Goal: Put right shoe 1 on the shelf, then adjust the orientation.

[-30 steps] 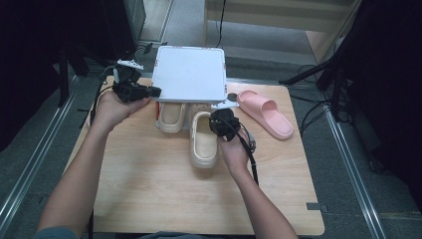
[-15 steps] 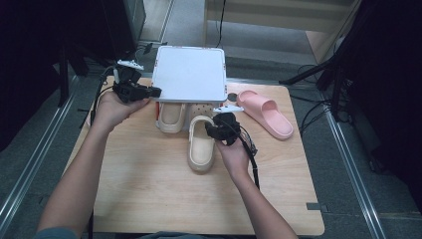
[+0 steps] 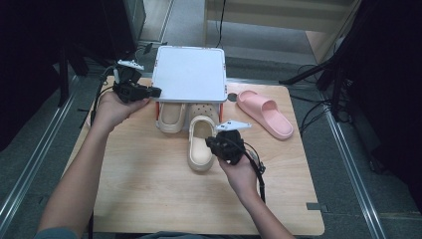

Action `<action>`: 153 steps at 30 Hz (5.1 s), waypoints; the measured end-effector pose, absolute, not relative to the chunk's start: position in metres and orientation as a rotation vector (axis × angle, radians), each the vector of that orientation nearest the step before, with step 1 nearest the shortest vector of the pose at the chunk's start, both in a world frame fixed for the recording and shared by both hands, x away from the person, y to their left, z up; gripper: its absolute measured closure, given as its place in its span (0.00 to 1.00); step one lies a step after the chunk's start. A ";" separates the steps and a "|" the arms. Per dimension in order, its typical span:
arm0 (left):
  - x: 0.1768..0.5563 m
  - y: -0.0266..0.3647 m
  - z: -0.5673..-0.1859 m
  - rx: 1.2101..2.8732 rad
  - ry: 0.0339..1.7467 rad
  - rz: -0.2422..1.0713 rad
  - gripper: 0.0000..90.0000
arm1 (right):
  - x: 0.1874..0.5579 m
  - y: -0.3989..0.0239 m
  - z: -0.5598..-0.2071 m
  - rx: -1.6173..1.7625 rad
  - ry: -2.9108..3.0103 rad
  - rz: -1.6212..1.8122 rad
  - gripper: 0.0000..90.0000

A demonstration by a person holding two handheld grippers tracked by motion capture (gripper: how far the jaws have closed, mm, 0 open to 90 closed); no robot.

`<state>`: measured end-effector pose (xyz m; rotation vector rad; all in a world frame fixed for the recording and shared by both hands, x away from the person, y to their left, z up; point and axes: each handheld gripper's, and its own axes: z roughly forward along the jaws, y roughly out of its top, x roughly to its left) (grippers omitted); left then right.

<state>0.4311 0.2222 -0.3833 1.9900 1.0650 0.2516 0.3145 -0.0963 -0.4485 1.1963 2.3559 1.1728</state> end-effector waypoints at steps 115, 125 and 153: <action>0.406 0.241 -0.368 1.939 1.062 0.212 0.64 | 0.324 -0.116 -0.467 1.135 2.527 1.266 0.79; 0.384 0.276 -0.378 1.923 1.122 0.257 0.56 | 0.310 -0.149 -0.470 1.052 2.552 1.367 0.64; 0.406 0.332 -0.453 1.937 1.295 0.290 0.62 | 0.335 -0.153 -0.469 1.079 2.547 1.357 0.62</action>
